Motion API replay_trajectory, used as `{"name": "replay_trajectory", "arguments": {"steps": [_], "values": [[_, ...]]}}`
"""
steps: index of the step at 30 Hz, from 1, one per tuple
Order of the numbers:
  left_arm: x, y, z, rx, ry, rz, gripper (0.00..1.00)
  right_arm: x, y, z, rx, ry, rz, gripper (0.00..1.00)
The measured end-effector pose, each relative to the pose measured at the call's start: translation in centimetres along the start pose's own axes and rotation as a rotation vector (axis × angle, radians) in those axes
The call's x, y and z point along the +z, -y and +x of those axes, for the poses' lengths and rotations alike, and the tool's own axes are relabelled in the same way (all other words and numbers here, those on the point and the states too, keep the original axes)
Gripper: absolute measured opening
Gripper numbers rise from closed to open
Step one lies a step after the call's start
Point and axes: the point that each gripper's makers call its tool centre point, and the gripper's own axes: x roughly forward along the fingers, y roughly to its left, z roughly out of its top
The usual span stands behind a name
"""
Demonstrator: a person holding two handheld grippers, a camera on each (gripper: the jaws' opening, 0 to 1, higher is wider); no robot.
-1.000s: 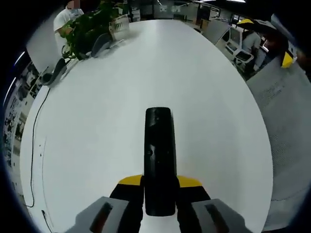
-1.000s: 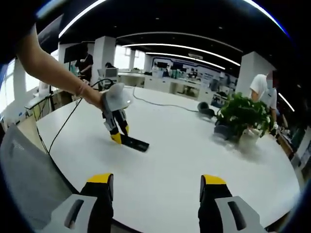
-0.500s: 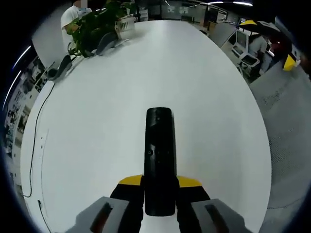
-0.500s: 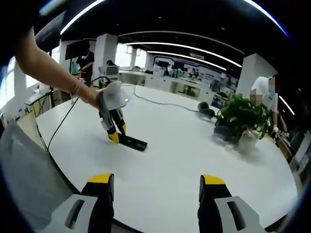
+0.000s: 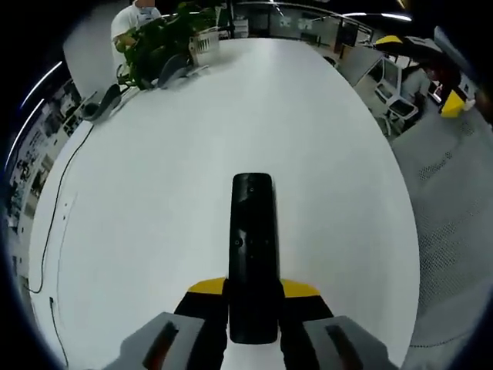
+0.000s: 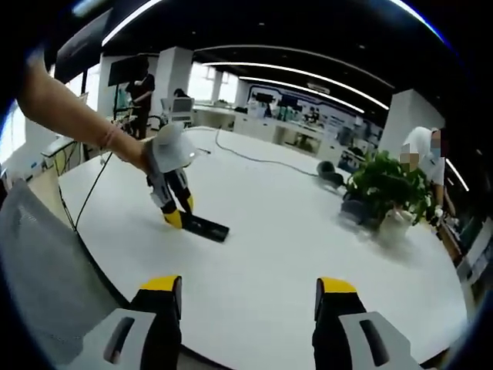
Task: Press the specified remote control buttons in sequence, fully releasing each button before pressing the next.
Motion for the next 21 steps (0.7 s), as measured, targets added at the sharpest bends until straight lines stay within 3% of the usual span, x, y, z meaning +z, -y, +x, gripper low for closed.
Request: {"name": "replay_trajectory", "arguments": {"steps": [21], "values": [[-0.9, 4.0, -0.5, 0.002, 0.021, -0.020, 0.24, -0.3, -0.2, -0.1, 0.005, -0.022, -0.029, 0.68]]}}
